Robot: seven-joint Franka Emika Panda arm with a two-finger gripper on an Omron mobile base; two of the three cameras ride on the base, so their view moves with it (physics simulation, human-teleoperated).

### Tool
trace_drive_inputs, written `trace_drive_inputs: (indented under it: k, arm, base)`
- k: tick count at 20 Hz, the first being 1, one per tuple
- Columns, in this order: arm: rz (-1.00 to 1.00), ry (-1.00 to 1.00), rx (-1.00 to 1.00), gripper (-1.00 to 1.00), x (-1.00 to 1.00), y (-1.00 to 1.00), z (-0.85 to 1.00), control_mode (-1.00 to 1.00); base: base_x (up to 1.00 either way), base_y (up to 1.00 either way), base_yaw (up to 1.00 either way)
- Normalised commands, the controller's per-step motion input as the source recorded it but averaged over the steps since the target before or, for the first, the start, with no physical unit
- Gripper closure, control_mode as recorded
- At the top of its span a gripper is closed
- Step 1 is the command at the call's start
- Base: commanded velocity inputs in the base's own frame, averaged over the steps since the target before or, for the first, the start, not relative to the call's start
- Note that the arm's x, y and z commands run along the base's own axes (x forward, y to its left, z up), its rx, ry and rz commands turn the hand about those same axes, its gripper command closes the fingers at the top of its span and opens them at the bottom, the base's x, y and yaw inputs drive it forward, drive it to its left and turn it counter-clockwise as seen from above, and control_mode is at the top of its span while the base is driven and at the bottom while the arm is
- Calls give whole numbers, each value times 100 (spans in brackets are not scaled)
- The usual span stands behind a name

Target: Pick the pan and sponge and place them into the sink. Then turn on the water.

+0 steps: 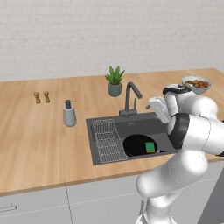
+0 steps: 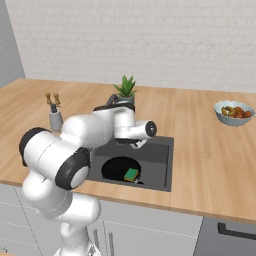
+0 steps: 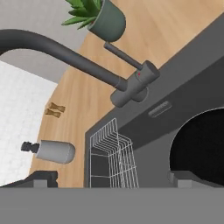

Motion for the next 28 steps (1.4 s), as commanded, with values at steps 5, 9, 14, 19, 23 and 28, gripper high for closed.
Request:
trace_drive_inputs:
  k: [5, 9, 14, 19, 23, 28]
  arm:
    - [0, 0, 0, -100, 41, 5, -7, -100]
    - [0, -4, 0, -100, 36, 0, -22, -100]
    - [0, -10, 0, -100, 24, 0, -27, -100]
    - [0, -5, 1, -100, 32, 0, -20, -100]
    - [0, 0, 1, -100, 35, 0, -2, -100]
    - [0, 0, 4, -100, 51, 0, 0, -100]
  base:
    - [0, 0, 0]
    - [0, 0, 0]
    - [0, 0, 0]
    - [0, 0, 0]
    - [0, 0, 0]
    - [0, 0, 0]
